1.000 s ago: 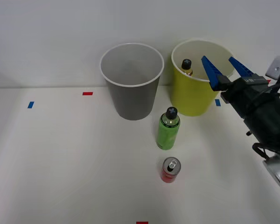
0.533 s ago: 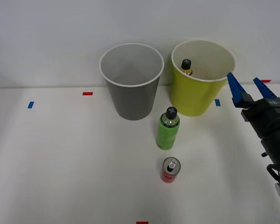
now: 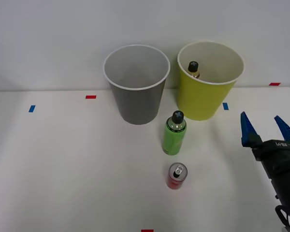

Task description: Put cans in the gray bin, plastic bottles in the light green bin

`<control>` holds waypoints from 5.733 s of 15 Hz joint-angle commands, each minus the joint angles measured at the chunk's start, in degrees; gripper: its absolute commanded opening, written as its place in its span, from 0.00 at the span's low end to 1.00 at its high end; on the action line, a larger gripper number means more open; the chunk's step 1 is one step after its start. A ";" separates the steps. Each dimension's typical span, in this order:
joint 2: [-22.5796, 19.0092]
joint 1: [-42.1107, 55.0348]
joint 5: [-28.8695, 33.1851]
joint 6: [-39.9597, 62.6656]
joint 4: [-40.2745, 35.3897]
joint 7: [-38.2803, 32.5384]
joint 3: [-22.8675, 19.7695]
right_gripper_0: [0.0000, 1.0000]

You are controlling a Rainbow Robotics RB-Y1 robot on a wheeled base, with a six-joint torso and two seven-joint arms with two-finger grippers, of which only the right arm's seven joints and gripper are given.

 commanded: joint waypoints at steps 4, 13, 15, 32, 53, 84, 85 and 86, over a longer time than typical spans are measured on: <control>3.38 9.00 0.15 -7.10 0.02 11.55 0.13 1.00; 6.98 16.91 2.61 -11.40 0.02 16.74 -1.89 1.00; 7.24 18.75 5.68 -12.54 0.02 12.87 -1.97 1.00; 17.70 24.55 28.98 -35.40 11.53 -3.22 -3.03 1.00; 19.46 27.28 25.90 -45.59 16.10 11.99 -0.31 1.00; 19.20 27.63 25.90 -45.68 16.10 12.25 -0.74 1.00; 19.20 27.63 25.90 -45.68 16.10 12.25 -0.74 1.00; 19.20 27.63 25.90 -45.68 16.10 12.25 -0.74 1.00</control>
